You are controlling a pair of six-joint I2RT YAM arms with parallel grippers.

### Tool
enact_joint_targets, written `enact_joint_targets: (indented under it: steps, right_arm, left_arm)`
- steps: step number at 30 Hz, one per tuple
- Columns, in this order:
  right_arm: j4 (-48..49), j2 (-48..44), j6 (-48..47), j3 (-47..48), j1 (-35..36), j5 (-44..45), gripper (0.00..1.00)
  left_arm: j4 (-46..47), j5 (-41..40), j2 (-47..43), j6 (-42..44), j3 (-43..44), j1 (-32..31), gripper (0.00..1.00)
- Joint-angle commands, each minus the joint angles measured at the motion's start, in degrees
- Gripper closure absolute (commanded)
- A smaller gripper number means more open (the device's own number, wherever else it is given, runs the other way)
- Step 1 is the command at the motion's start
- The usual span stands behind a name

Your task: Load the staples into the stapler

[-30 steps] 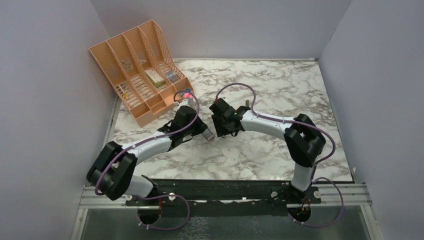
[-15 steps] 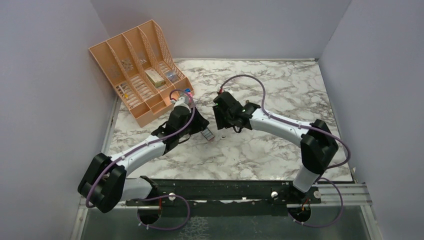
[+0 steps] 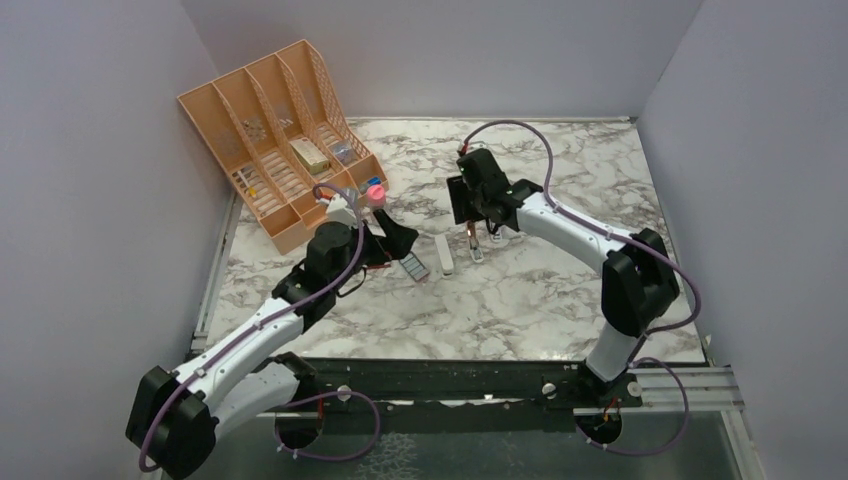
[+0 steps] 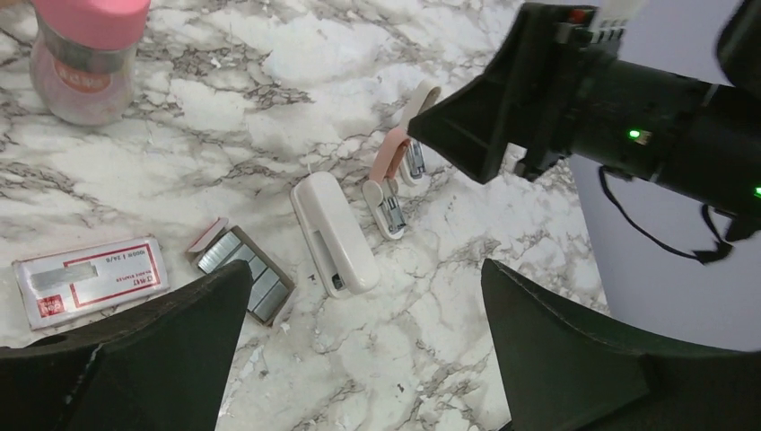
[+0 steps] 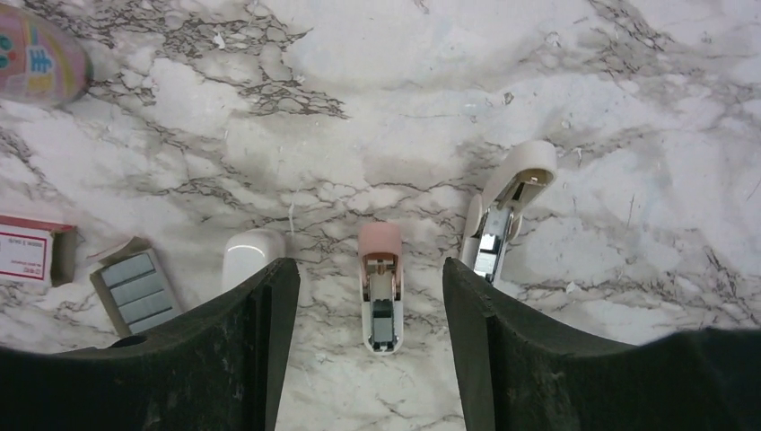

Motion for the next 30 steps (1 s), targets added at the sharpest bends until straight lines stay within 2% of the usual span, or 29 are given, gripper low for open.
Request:
enact_joint_targets:
  steps: [1, 9, 13, 30]
  right_arm:
    - [2.34, 3.48, -7.87, 2.68, -0.83, -5.05, 0.34]
    - [1.92, 7.46, -9.68, 3.11, -3.16, -9.47, 0.35]
    - [0.86, 10.21, -10.61, 4.48, -4.11, -12.79, 0.41]
    - [-2.98, 12.53, -8.34, 6.82, -4.84, -10.57, 0.71]
  left_arm:
    - [0.19, -2.74, -4.80, 2.61, -1.69, 0.38, 0.01]
    - [-0.40, -3.09, -6.50, 1.73, -2.61, 0.40, 0.01]
    - [0.14, -1.99, -5.66, 1.33, -2.74, 0.43, 0.01]
    - [2.08, 1.56, -1.20, 0.89, -1.21, 0.38, 0.01]
